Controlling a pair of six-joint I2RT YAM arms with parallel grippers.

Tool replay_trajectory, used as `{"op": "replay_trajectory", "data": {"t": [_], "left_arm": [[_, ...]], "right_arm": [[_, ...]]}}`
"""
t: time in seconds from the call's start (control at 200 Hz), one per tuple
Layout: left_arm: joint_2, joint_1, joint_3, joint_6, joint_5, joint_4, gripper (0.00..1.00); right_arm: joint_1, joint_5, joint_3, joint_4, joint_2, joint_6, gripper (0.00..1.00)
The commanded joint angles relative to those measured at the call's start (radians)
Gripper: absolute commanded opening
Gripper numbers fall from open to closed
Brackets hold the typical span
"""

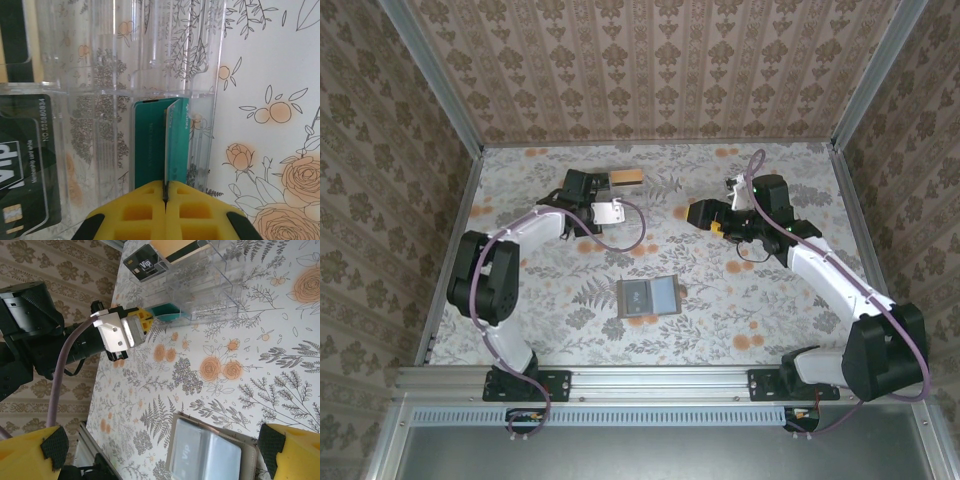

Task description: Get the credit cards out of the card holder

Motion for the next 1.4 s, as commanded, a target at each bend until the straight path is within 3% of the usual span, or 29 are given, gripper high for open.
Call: {"op": "replay_trajectory", "data": {"t": [0.0,0.37,1.395], "left_arm": [[0.024,0.008,0.032,0.017,-0.008,0.007,0.04],[0.041,0.008,0.053,-0.002,-0.031,0.010,0.20],[0.117,0.010,0.096,-0.058,-0.149,0.105,0.25]], "right_arm": [[-0.004,-0.026,0.017,0.013,0.015,0.001,1.00],[-0.003,-0.033,0.016,0.027,0.025,0.011,1.00],[-0.004,-0.037,-0.007,0.035,-0.004,0.032,1.00]]}}
